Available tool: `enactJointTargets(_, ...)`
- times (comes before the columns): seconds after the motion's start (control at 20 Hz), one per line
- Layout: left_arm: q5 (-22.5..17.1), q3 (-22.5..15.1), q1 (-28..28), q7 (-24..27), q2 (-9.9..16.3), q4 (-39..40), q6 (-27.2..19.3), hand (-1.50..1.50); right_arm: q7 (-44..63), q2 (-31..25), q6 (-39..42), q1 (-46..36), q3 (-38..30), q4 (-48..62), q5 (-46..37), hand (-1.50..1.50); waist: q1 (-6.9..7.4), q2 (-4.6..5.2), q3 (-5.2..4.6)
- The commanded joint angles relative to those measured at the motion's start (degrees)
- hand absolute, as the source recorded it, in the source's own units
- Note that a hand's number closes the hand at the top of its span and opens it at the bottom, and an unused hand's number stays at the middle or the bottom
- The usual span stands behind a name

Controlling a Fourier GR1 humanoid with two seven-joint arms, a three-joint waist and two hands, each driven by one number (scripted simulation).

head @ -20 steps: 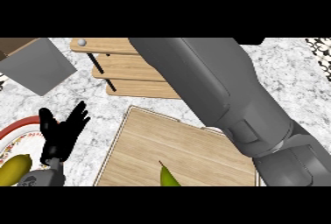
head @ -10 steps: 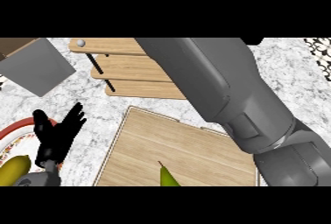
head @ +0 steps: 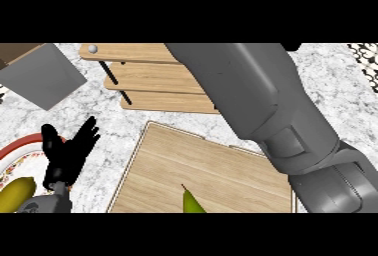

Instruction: Pick the croissant from the tray and place it in the tiered shelf

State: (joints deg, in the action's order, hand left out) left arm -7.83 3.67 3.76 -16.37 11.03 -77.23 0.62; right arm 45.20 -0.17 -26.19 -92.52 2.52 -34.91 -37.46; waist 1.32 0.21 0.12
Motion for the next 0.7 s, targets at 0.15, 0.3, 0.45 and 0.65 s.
enactJointTargets(0.15,-0.50,0.57,0.83,-1.15,-0.58,0.74,-0.32,0.00,-2.20,0.16,-8.07,0.53,-5.82,-4.60,5.82,-1.50,-0.25,0.01,-0.14)
enactJointTargets(0.3,0.23,0.69,0.75,1.05,-0.17,2.08,0.24,0.00,-1.19,0.16,-14.13,0.17,-5.09,-5.77,7.61,-1.50,0.03,-0.02,-0.19)
enactJointTargets(0.45,-0.05,0.12,-2.63,-0.95,-0.25,-2.17,0.15,0.00,1.31,-2.09,-15.44,-0.25,-6.87,-7.11,3.82,-1.50,-0.75,-0.44,-0.13)
enactJointTargets(0.65,0.09,1.38,-0.56,-2.04,-0.41,-0.18,-1.59,0.00,4.36,-7.27,-16.03,3.85,-5.61,-9.79,-1.26,-1.50,-2.37,-0.71,-0.12)
